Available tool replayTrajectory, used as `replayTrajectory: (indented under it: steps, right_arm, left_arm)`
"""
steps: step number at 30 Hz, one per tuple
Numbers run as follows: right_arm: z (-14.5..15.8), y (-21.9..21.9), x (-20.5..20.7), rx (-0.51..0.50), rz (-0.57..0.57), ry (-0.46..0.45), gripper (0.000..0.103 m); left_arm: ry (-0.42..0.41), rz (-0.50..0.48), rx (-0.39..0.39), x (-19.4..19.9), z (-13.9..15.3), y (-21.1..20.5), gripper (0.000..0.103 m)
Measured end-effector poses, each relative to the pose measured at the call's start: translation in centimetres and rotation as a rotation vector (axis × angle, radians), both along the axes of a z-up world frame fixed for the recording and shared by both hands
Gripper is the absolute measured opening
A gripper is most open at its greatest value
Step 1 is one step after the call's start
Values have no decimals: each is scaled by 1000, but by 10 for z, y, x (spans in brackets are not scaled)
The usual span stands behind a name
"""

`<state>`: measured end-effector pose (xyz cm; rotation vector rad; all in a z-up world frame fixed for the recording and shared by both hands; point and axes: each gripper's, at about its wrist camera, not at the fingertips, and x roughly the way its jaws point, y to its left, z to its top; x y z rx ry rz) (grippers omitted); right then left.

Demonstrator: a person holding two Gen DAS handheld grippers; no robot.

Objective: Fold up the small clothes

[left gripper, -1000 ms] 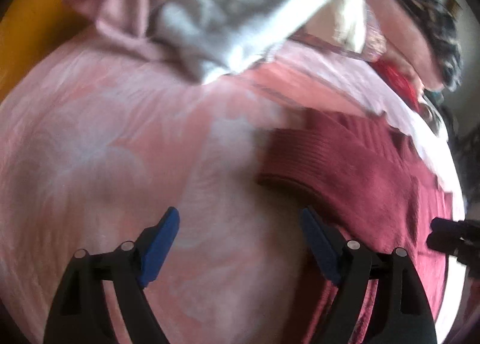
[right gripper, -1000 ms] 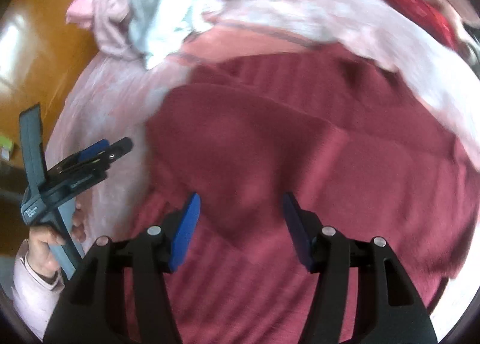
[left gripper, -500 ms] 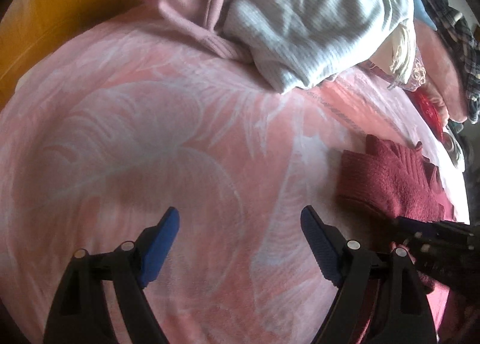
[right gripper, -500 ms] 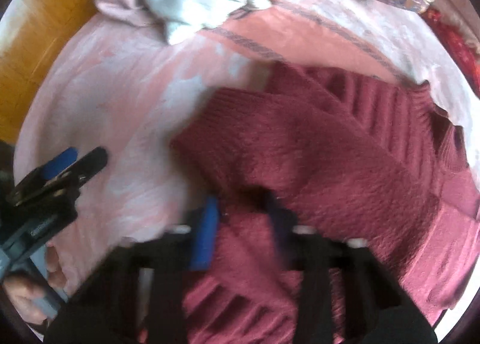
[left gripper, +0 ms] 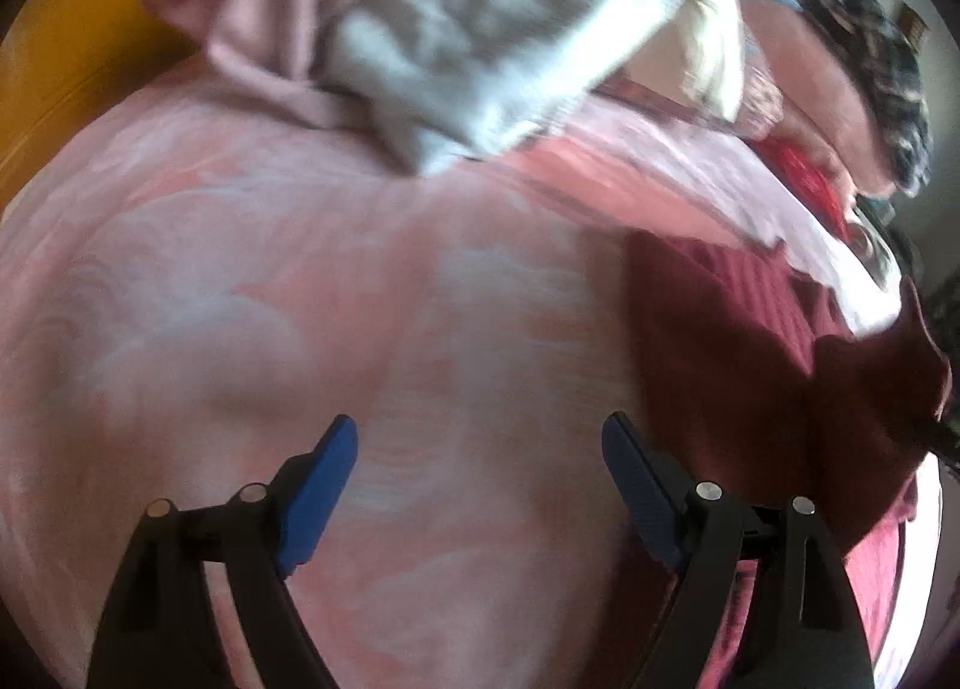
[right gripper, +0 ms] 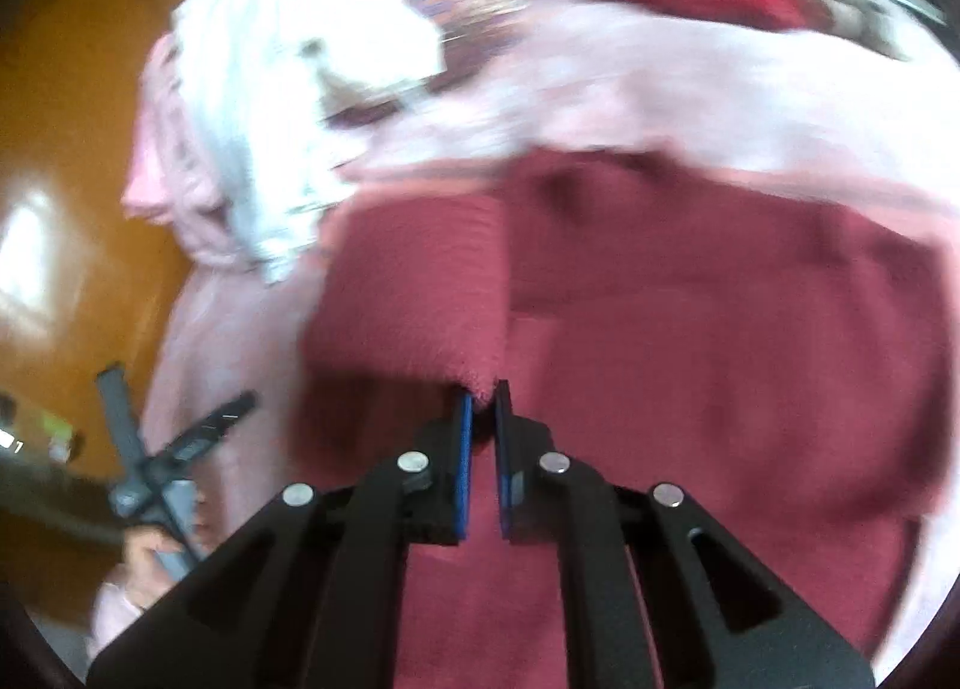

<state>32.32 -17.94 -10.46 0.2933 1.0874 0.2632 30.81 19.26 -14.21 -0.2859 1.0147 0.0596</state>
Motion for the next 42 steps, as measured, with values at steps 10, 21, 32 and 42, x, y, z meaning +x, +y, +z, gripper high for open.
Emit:
replayTrajectory:
  steps: [10,21,32,42]
  right_arm:
    - [-49,-150,-35,173,-189,76,43]
    - [-53,-143,14,99,-92,114,43]
    - [3,-162,-14,129,-66,-123,9]
    - [-43,-191,-32,81,-54,27,21]
  left_arm:
    - [1,-78,25,18,-7,-65,88]
    - [21,-45,-45,52,-20,-87,89]
    - [-9,-87,72,52,-13,-107,27]
    - [-30,-72,76,44,-15,-101,73]
